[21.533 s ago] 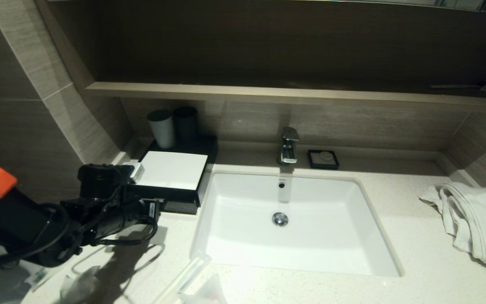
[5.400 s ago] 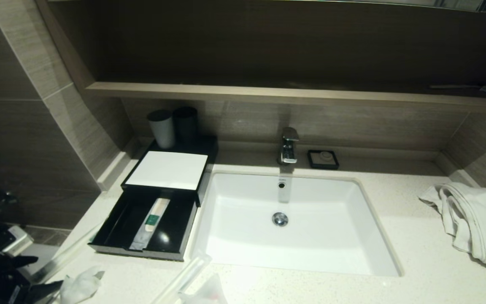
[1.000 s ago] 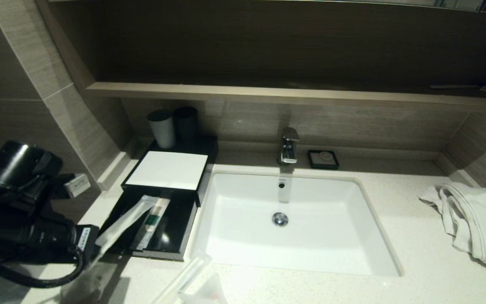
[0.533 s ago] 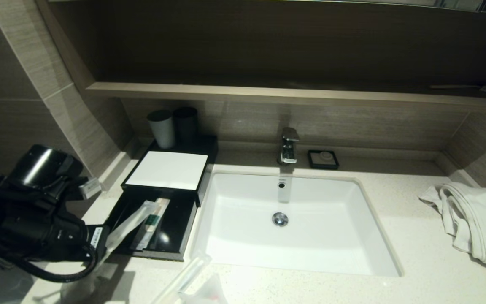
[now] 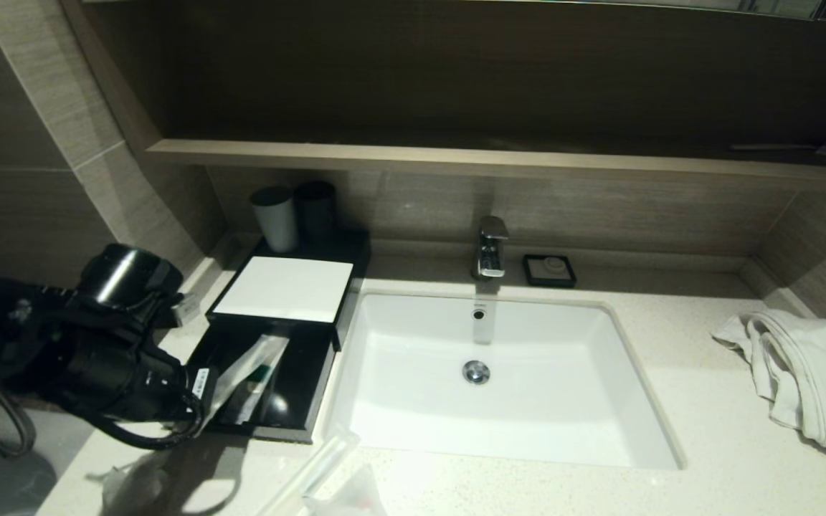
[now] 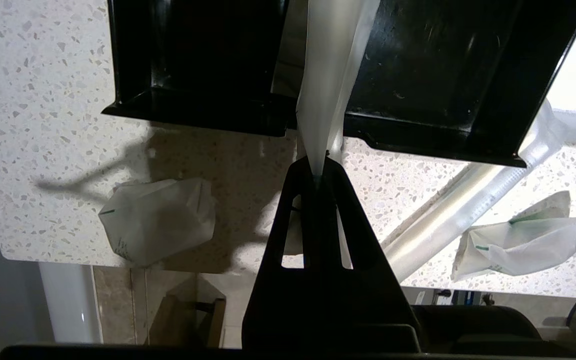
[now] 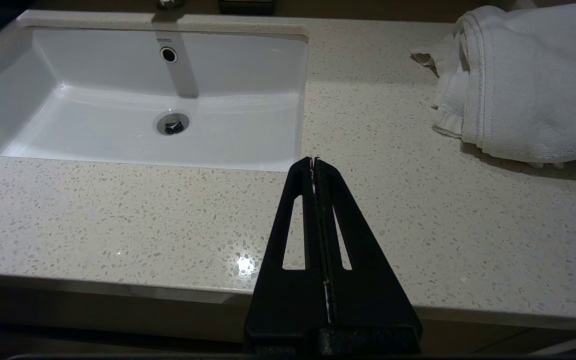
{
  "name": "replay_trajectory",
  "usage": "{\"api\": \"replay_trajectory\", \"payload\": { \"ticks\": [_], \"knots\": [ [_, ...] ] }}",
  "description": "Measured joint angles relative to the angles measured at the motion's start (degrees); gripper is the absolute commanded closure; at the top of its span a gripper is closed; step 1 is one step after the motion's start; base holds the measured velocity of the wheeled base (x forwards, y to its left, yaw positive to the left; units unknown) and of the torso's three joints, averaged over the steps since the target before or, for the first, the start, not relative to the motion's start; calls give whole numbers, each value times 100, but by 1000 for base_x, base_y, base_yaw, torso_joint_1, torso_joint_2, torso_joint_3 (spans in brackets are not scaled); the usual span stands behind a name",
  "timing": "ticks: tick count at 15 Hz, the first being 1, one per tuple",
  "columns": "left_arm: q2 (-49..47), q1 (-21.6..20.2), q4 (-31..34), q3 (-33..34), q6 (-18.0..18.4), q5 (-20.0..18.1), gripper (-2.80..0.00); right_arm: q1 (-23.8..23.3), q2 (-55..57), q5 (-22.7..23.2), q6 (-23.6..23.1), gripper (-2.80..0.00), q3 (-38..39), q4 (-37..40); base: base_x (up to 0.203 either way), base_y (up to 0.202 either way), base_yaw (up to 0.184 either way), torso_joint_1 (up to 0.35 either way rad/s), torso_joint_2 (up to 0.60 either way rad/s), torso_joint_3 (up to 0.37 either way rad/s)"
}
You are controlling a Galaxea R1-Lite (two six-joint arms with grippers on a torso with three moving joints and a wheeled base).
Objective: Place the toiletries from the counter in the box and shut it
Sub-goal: Place the bathroom toiletry into the drawer
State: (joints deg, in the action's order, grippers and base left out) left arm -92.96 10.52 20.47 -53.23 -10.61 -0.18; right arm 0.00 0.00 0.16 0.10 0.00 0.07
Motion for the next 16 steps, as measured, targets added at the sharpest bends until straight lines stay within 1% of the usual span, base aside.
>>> {"api": "replay_trajectory", "payload": {
  "ticks": [9, 16],
  "knots": [
    [-655, 61, -243, -482, -41, 2, 0, 0, 0, -2, -2, 0, 0, 2, 0, 0, 0, 0, 0, 0],
    [-1048, 72, -873, -514, -50, 2, 0, 0, 0, 0, 0, 0, 0, 2, 0, 0, 0, 0, 0, 0]
  ]
}}
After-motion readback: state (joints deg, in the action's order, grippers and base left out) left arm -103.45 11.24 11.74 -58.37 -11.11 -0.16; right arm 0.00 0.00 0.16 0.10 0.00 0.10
